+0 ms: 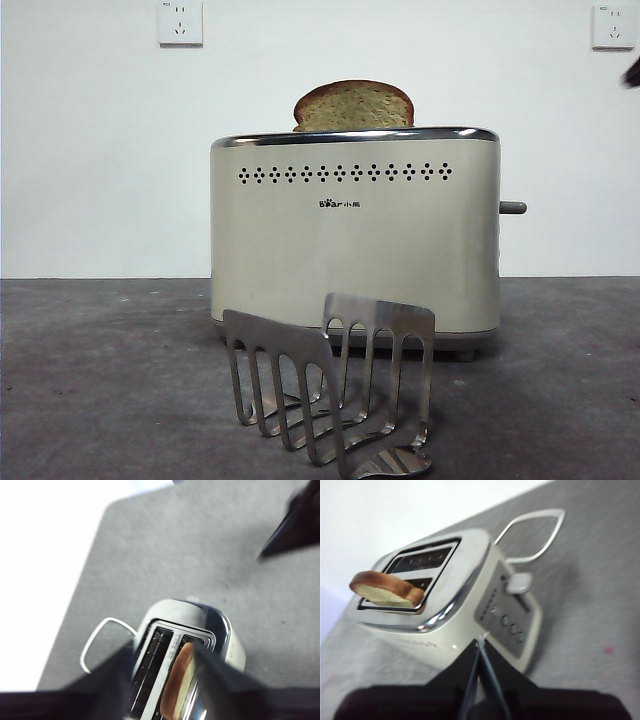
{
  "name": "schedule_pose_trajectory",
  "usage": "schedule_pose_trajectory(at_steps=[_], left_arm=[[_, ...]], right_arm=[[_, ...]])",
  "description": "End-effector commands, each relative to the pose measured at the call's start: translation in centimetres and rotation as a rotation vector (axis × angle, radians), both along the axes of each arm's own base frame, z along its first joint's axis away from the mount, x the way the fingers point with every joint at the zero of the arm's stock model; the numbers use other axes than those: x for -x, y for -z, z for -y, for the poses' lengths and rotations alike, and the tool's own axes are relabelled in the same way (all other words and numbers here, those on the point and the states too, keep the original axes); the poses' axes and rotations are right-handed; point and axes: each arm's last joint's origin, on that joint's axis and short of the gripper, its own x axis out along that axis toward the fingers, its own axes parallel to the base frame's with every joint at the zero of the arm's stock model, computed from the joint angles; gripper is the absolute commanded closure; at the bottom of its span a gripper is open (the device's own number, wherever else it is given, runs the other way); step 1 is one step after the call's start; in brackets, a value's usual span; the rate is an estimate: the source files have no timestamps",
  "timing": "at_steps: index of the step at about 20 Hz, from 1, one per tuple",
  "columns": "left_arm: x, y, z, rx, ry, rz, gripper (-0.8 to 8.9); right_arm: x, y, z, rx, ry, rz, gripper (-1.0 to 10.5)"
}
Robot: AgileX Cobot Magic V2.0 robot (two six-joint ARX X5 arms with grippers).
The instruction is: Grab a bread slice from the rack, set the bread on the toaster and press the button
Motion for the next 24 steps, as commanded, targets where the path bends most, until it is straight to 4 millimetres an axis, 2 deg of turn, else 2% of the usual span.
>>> schedule_pose_trajectory(at_steps=[1, 4, 9, 12, 14, 18, 24], left_arm=[[1.3, -1.0, -1.2, 0.035, -0.019, -0.002, 8.22], [2.7, -2.2, -2.6, 0.078, -0.041, 0.009, 8.22], [5.5, -4.0, -5.3, 0.159, -0.065, 0.016, 8.22], [7.0, -4.1, -6.4, 0.189, -0.096, -0.072, 8.22], [7.8, -3.7, -6.9, 0.205, -0.149, -0.197, 8.22], [8.3, -3.2, -7.6, 0.242, -0.257, -0.357, 8.22], [8.5, -3.3, -8.0, 0.275, -0.290, -0.381, 8.22]], right_arm=[[-2.2, 0.2, -0.2, -0.066, -0.036, -0.090, 9.5], [-4.8, 0.0, -0.4, -0.093, -0.095, -0.164, 9.5], [-9.3, -1.6, -0.7, -0.130, -0.170, -0.214, 9.5], [-11.4, -2.4, -0.8, -0.134, -0.175, -0.266, 9.5], [-12.7, -2.7, -0.9, -0.127, -0.179, -0.290, 9.5], [-14.7, -2.8, -0.9, -0.114, -0.184, -0.338, 9.5], [-16.8, -1.4, -0.9, -0.107, -0.178, -0.427, 9.5]])
